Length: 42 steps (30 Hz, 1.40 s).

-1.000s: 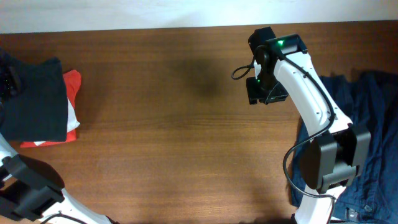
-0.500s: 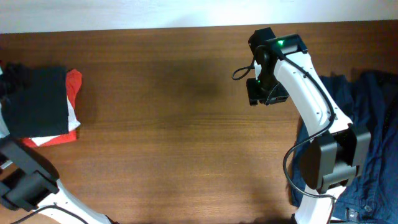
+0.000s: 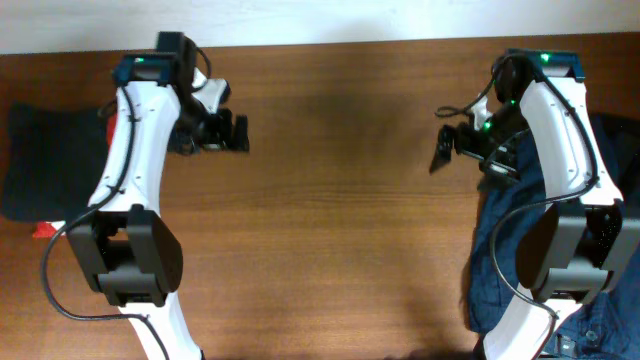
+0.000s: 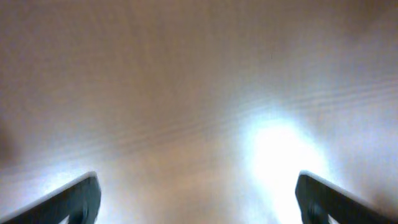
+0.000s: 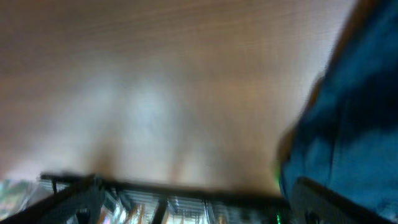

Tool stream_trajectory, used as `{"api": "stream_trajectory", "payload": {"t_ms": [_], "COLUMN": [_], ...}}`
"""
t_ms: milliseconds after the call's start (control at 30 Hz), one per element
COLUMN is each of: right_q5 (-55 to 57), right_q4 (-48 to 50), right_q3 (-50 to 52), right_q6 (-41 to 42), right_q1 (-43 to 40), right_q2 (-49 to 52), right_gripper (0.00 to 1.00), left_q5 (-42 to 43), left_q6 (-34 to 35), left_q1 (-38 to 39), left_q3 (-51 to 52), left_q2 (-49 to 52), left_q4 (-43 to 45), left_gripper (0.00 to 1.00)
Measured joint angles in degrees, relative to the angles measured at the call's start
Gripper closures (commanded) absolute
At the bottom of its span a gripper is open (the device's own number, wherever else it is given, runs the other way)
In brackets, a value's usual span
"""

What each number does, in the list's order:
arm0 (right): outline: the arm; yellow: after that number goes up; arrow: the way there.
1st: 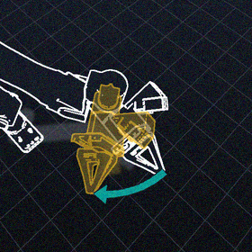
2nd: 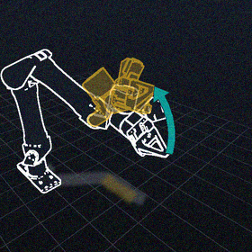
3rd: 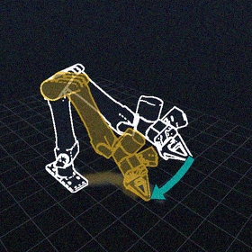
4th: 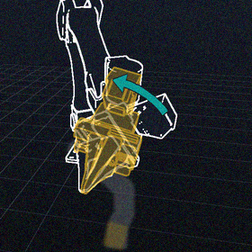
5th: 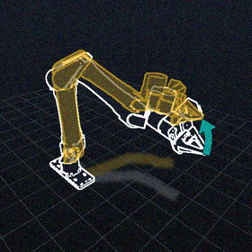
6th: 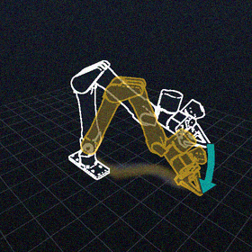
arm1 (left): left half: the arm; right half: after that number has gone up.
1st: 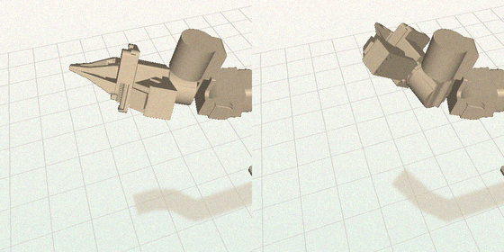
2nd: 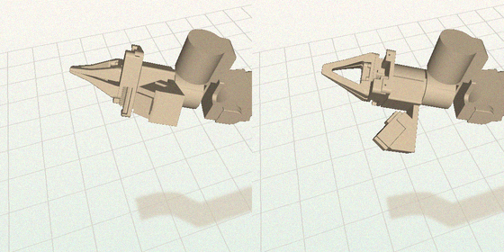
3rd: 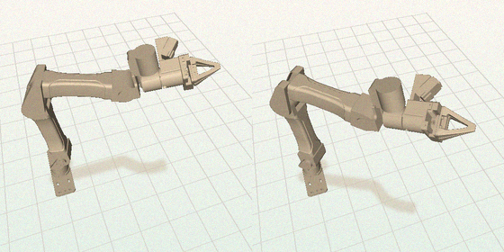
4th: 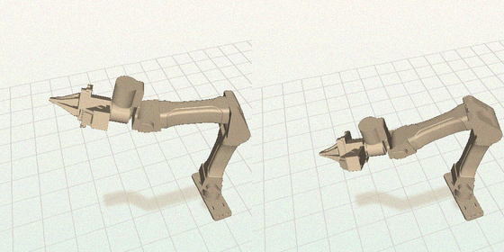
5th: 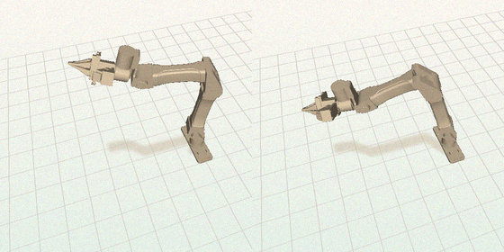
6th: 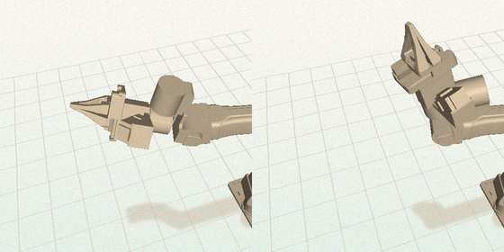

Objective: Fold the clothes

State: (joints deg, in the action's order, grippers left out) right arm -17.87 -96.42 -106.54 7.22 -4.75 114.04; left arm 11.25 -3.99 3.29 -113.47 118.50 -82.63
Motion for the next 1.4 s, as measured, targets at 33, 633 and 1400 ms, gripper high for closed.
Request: {"api": "stream_trajectory", "payload": {"t_ms": [33,633,1400], "right_q5": [1.0,8.9,12.7], "right_q4": [-0.7,34.3,99.4], "right_q3": [1.0,51.4,106.0], "right_q6": [-0.9,-2.7,-8.8], "right_q1": [0.0,0.0,7.6], "right_q2": [-0.5,-77.9,-113.4], "right_gripper": [0.01,0.01,0.01], "left_q5": [-0.4,-1.4,-1.4], "left_q6": [0.2,1.0,1.1], "left_q1": [0.5,0.5,0.5], "left_q3": [0.0,63.6,63.9], "left_q2": [0.0,-97.1,-97.0], "left_q4": [-5.6,33.6,19.9], "left_gripper": [0.01,0.01,0.01]}}
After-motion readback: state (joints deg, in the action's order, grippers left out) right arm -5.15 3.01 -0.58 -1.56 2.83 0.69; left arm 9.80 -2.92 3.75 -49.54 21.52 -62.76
